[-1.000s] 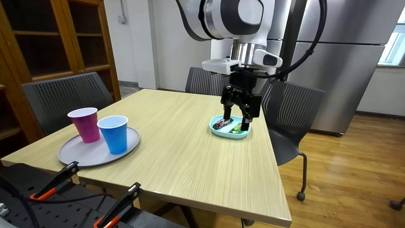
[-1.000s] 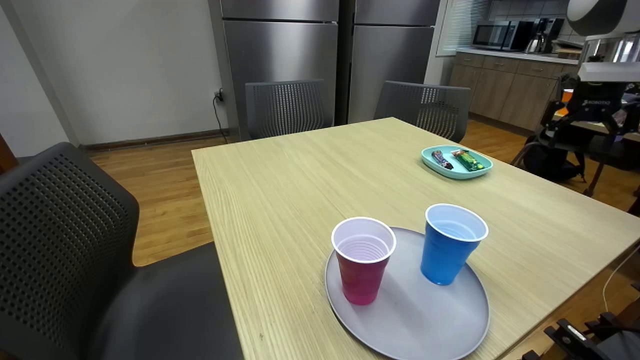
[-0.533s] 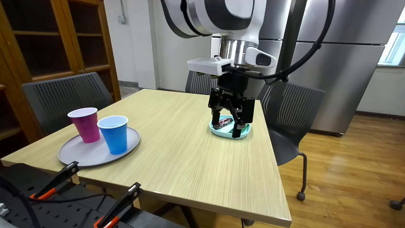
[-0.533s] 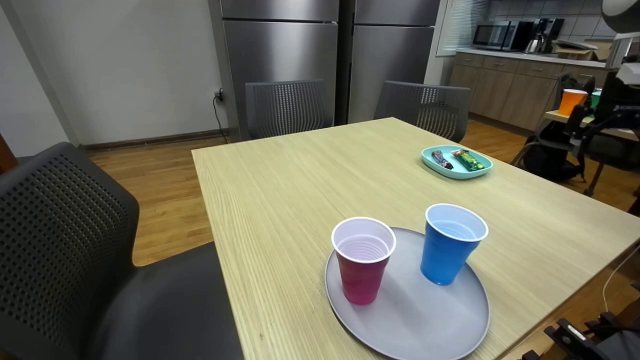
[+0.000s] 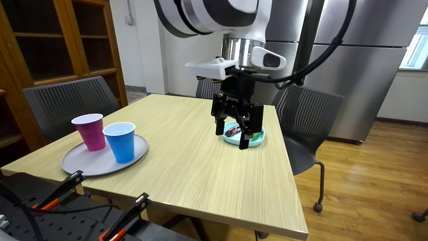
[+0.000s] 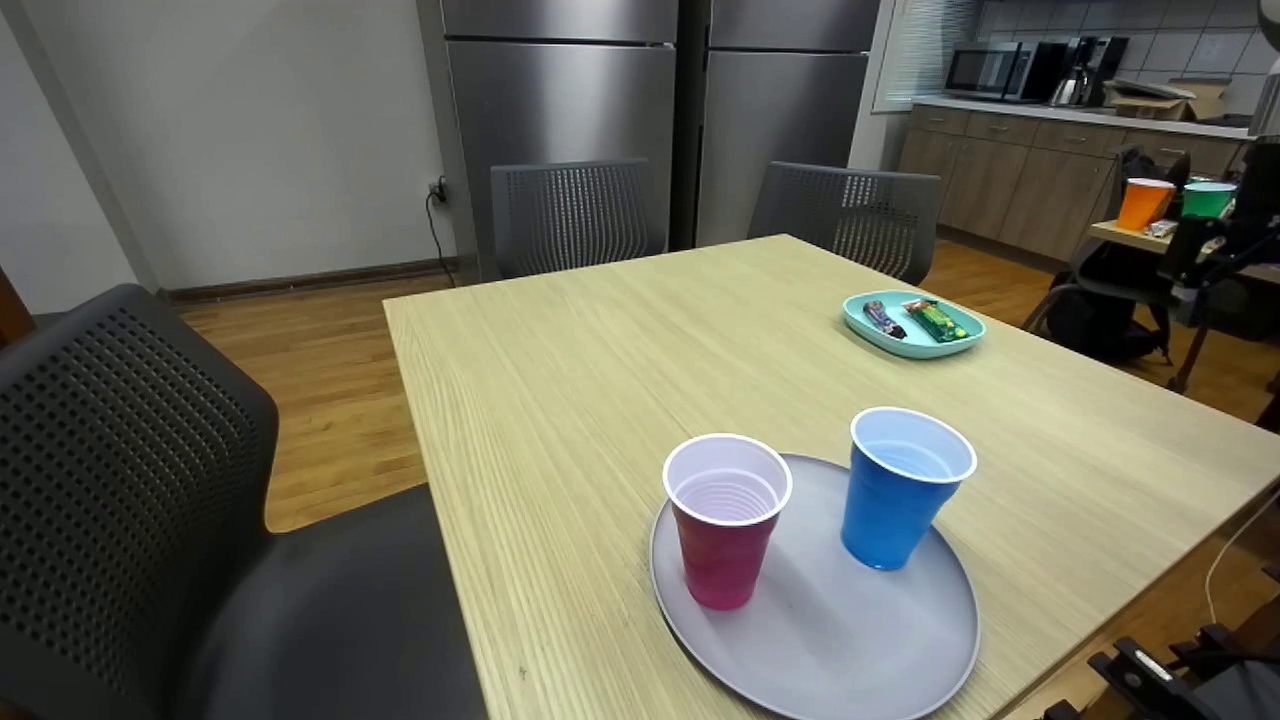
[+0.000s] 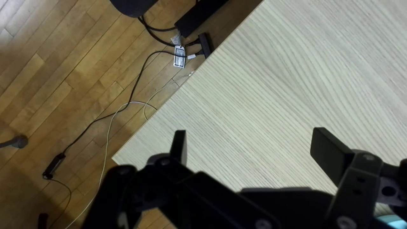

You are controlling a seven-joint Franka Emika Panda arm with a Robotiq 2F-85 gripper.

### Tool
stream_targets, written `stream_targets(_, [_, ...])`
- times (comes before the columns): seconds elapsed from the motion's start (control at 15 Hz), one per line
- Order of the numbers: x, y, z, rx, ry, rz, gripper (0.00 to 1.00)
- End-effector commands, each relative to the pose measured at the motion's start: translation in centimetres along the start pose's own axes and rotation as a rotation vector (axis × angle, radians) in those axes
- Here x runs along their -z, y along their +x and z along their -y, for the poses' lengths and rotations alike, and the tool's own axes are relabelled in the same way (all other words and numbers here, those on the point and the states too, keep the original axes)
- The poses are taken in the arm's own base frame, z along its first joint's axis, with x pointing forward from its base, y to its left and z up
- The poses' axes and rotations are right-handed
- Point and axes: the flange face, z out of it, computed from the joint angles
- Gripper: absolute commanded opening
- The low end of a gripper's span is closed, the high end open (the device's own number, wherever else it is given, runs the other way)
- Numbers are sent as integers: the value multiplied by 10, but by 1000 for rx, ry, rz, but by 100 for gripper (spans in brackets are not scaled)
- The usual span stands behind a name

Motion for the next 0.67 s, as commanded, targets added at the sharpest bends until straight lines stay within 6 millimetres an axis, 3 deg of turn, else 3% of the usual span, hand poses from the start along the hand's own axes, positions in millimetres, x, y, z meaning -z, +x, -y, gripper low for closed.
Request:
stream_targets(0.0, [7, -11, -5, 10, 5, -32, 100])
stream_targets(0.07, [1, -3, 0, 1, 2, -2, 100])
stream_targets(0.6, [1, -4, 0, 2, 4, -11, 100])
